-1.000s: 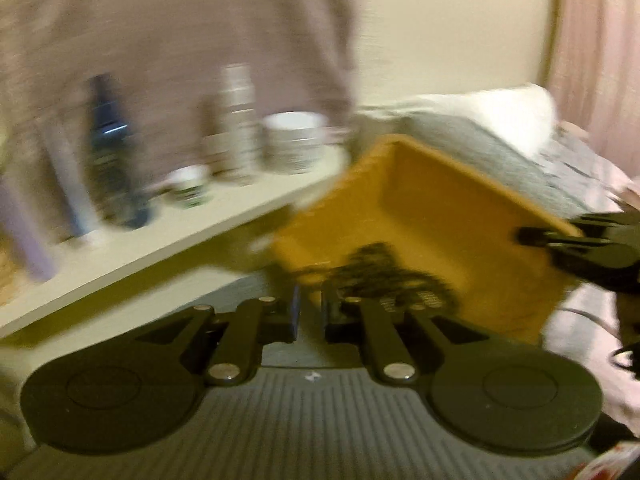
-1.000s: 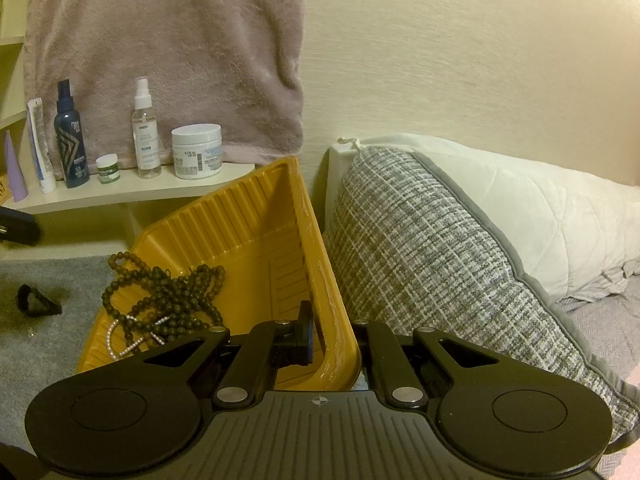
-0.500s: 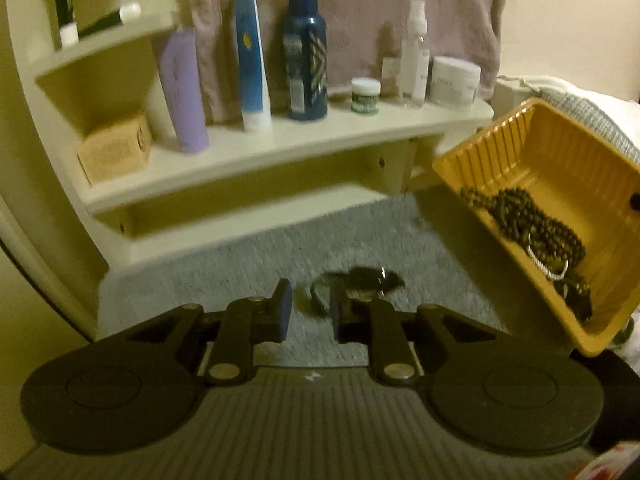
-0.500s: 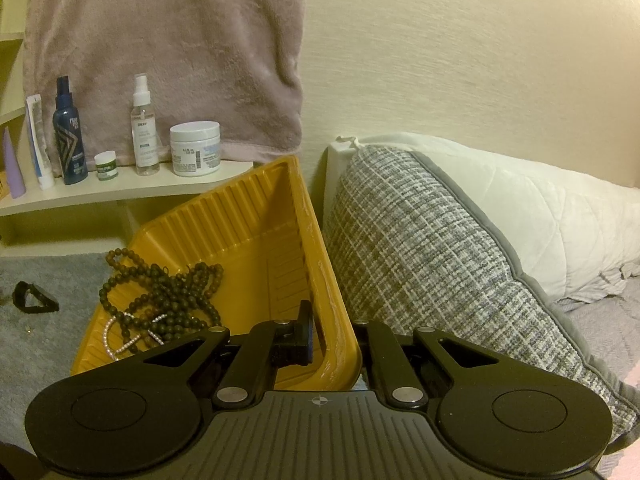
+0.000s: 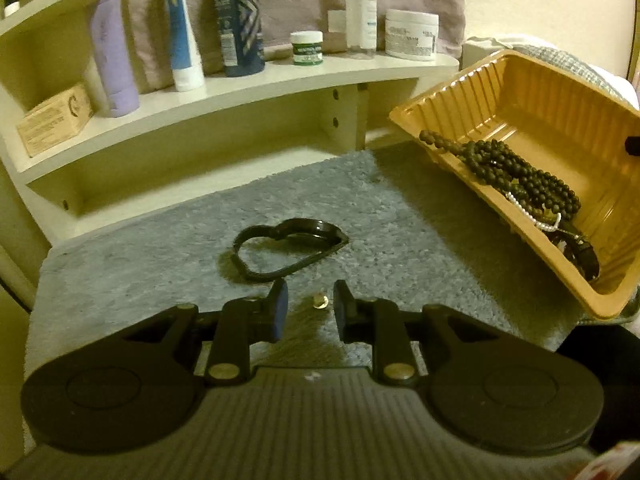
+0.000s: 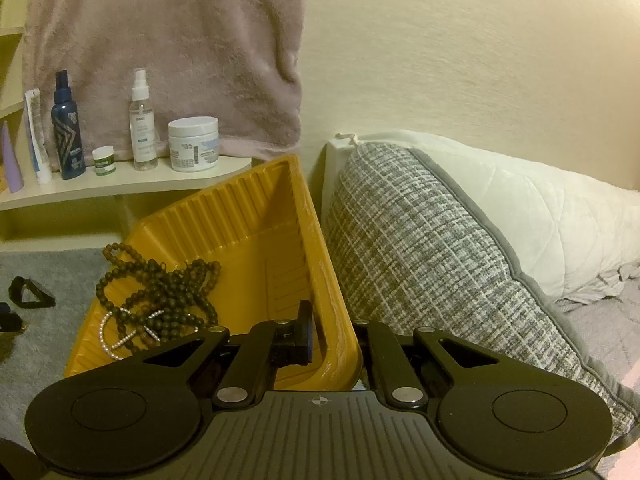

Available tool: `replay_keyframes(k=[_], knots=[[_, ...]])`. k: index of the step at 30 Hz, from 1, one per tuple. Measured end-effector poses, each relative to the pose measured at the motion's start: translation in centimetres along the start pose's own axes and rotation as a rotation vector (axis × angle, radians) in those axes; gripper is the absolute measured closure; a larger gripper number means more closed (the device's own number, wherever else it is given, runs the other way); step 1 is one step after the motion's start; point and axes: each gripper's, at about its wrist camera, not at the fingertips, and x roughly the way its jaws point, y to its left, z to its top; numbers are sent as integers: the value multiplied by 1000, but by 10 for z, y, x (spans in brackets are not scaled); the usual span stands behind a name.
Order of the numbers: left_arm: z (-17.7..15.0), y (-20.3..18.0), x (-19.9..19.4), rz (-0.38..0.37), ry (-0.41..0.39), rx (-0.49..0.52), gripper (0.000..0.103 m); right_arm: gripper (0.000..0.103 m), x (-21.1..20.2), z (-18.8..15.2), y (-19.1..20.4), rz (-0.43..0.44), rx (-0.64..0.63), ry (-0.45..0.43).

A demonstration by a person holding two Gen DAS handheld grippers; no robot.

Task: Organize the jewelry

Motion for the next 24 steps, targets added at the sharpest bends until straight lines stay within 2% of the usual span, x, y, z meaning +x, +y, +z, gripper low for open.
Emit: replay_keyframes(k=[6,14,24], knots=[[-3,-3,9,11,1,-9,82,96,1,0,0,0,0,1],[-3,-4,12,4,6,8,96,95,2,-1,-1,-4,-2,3],[3,-11,1,3,-17,53,97,95,2,-1,-1,-4,-3,3]])
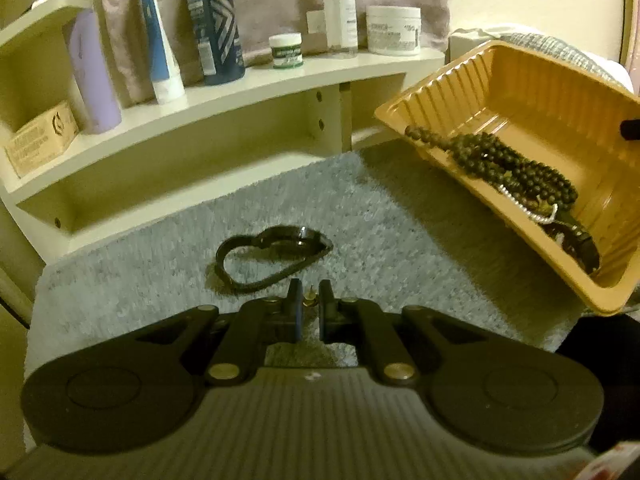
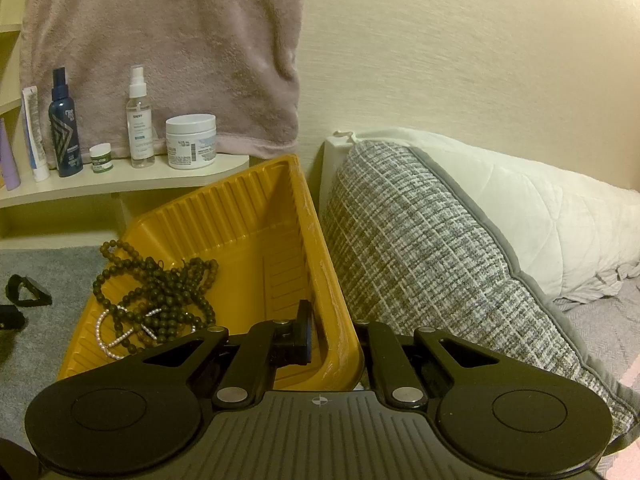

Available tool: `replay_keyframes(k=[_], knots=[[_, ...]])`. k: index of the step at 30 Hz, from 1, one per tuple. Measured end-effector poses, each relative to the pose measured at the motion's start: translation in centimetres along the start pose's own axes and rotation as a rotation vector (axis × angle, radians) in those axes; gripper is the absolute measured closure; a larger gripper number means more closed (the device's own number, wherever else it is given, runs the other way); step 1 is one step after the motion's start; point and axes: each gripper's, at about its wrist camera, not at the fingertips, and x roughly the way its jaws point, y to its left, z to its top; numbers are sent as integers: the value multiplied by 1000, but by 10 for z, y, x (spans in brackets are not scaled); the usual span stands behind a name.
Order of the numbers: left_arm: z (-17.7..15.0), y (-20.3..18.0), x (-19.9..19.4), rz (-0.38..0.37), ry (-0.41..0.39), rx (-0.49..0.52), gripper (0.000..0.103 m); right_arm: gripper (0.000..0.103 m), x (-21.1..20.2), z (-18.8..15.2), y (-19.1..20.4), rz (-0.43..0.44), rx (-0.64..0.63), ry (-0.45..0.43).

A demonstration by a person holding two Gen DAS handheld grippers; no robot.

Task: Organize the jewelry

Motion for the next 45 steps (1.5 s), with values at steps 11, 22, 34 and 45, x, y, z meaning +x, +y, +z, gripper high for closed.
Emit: replay_keyframes(k=[11,22,34,45], knots=[[13,-9,-13,-19,-27,28,97,95,0,0,0,1,0,-1],[30,-24,-23,-84,-66,77,97,95,-1,1,1,2,-1,-2],[70,-73,-34,-350,-129,205,97,95,-1,1,3,2,2,-2],[76,-128,-27,-476,-107,349,97,95,-2,1,3,4,5,0]])
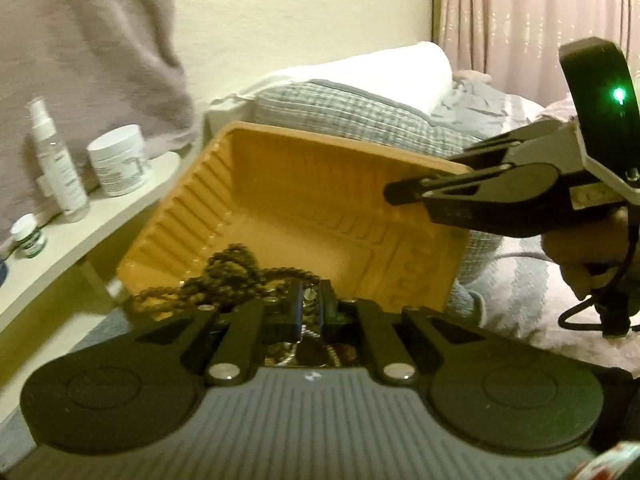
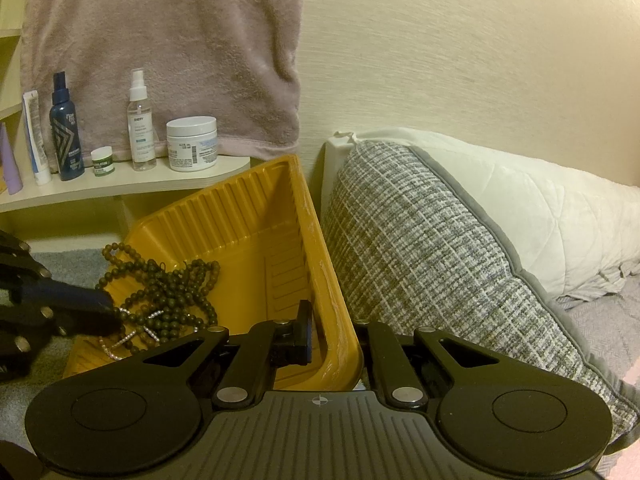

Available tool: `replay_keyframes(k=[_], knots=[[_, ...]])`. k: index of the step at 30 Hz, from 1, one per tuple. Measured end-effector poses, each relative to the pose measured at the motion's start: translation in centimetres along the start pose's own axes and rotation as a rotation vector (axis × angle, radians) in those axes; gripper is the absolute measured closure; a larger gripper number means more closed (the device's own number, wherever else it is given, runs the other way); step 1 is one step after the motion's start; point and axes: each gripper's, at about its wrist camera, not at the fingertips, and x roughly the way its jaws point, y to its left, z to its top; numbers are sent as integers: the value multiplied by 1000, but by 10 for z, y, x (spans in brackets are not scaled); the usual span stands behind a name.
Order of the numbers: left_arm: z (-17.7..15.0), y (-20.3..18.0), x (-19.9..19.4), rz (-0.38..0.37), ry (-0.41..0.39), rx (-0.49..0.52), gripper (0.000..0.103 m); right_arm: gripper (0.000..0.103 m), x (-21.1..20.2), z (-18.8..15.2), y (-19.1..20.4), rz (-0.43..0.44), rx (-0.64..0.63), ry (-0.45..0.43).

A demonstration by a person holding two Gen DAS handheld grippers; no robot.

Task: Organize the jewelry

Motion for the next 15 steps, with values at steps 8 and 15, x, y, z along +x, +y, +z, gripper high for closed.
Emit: replay_keyframes(k=[8,15], knots=[[1,-9,8,-29,8,6,96,95,0,0,-1,1,3,1],[-4,-2,4,-12,11,-22,92,95,0,0,-1,1,3,2]])
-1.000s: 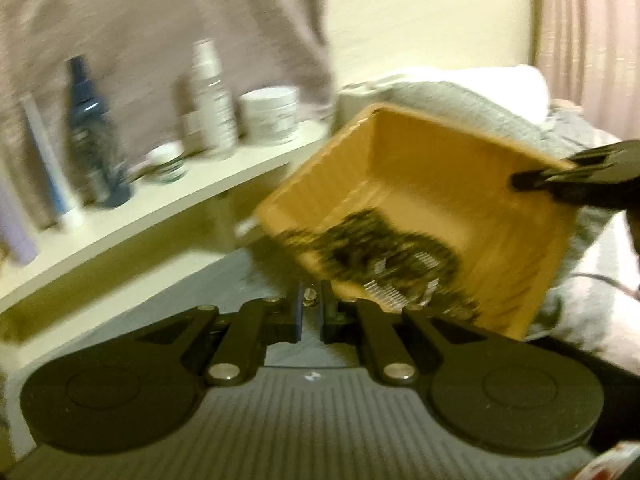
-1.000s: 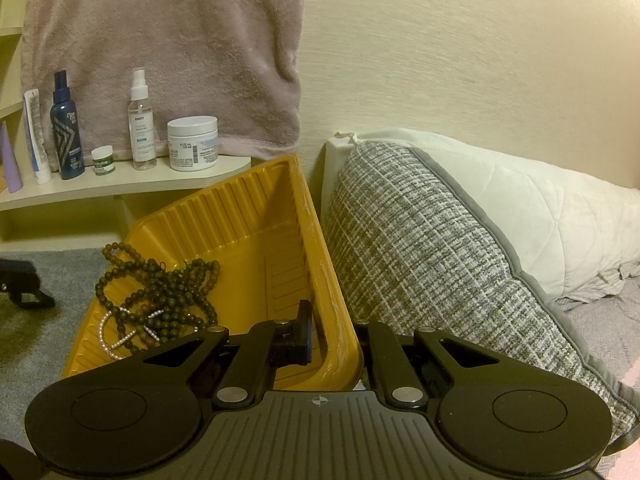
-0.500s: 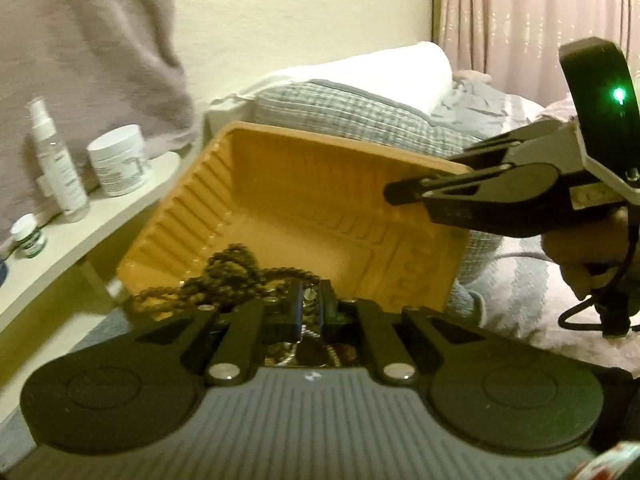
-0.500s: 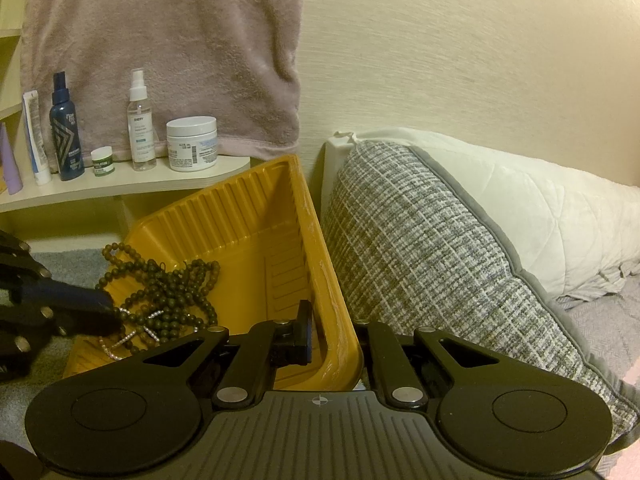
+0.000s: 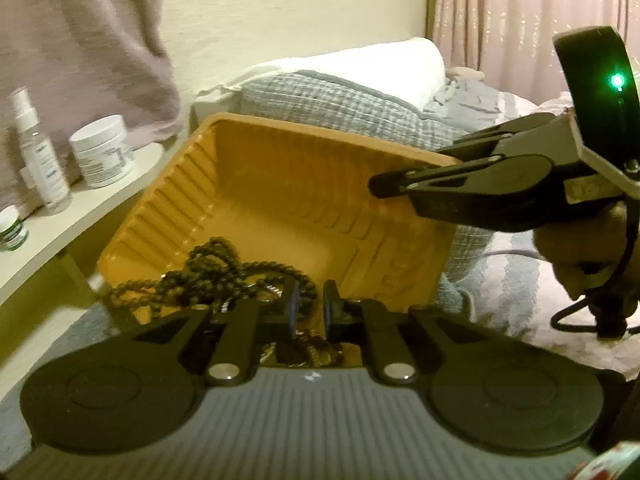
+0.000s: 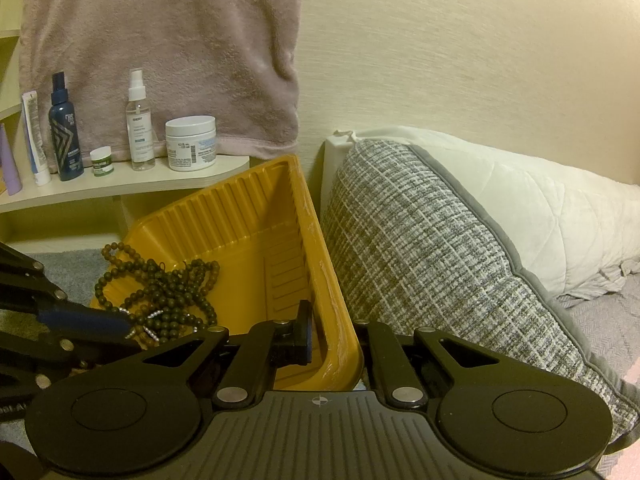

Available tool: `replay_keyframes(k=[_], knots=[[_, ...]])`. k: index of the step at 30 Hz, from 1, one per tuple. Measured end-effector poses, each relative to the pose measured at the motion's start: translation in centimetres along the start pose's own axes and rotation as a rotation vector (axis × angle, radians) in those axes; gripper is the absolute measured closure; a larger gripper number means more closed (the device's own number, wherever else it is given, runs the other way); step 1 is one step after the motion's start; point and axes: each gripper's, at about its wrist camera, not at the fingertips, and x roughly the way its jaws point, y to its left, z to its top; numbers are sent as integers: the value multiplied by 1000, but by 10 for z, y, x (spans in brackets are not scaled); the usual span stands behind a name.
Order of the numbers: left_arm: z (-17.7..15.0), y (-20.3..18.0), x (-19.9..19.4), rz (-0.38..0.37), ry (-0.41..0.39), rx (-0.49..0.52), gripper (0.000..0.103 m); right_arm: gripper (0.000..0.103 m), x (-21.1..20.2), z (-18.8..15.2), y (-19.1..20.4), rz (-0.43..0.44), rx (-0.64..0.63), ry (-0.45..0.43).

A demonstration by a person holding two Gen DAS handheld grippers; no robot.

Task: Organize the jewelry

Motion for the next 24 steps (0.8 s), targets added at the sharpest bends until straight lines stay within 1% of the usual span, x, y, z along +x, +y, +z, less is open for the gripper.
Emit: replay_keyframes(k=[3,6,8,13,18,21,23,24], knots=[[-6,12,-9,45,-5,-33,92,95,0,0,0,0,1,0],[-15,28,-22,112,-10,-82,92,95,0,0,0,-1,0,-2],[-21,39,-31,163,-15,-119,88,95,1,0,0,-1,0,-1],[-44,67,-57,282,-15,-214,88,95,1,0,0,-2,-1,-1],[-70,87,-78,392,-2,-287,83,95,1,-1,0,-3,-4,-2],[-86,100,-85,449,18,-330,77,95,1,-1,0,-3,-5,-2],[-92,105,-86,479,26,-348,69,95,1,0,0,-3,-7,-3],[-95,108,-86,496,30,-352,67,95,1,0,0,-3,-7,-3]])
